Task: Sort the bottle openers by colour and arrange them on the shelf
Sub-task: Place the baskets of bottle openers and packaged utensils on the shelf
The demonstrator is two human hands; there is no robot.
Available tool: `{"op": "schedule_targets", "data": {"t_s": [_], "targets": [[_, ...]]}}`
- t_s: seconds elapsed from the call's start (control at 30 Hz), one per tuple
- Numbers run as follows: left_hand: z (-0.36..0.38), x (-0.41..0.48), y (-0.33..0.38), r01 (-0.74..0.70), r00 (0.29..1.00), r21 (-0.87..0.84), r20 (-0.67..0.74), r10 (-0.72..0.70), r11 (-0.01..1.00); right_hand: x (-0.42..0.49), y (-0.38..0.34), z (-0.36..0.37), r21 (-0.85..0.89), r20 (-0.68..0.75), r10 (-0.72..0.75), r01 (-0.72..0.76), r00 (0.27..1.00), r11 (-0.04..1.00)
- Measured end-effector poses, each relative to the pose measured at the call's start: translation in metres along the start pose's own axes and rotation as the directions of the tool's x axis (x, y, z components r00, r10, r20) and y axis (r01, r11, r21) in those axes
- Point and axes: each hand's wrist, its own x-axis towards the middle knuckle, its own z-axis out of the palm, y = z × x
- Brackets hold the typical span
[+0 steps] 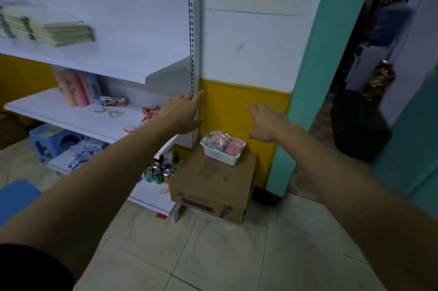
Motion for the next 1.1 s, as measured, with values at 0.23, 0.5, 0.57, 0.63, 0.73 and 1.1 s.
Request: {"op": "schedule_targets", "data": {"t_s": [0.23,0.5,0.57,0.63,0.73,1.1], "targets": [[0.095,0.112,-0.026,-0.024,0.979,-0.017,0.204,0.027,1.000,0.117,0.039,0.061,-0.031,0.113,-0.018,0.022,0.993,0.999],[0.218,0.249,-0.036,0.060,0.939,-0.094,0.344,-0.024,0.994,0.288,0.100,0.160,0.043,0.259,-0.122,0.114,0.958,0.992],[0.250,0.264,-0.037,0.072,0.897,-0.128,0.442,-0.008,0.989,0.313,0.107,0.194,0.105,0.324,-0.137,0.109,0.936,0.989],[0.284,0.275,-0.038,0.101,0.822,-0.152,0.569,0.004,0.983,0.334,0.115,0.228,0.197,0.392,-0.161,0.088,0.906,0.976],[0.328,0.279,-0.039,0.138,0.706,-0.146,0.708,0.006,0.980,0.341,0.124,0.271,0.363,0.398,-0.290,0.141,0.870,0.921],[0.512,0.332,-0.077,0.356,0.625,-0.211,0.778,-0.064,0.910,0.346,0.132,0.440,0.513,0.796,0.133,-0.775,0.590,0.369]]}}
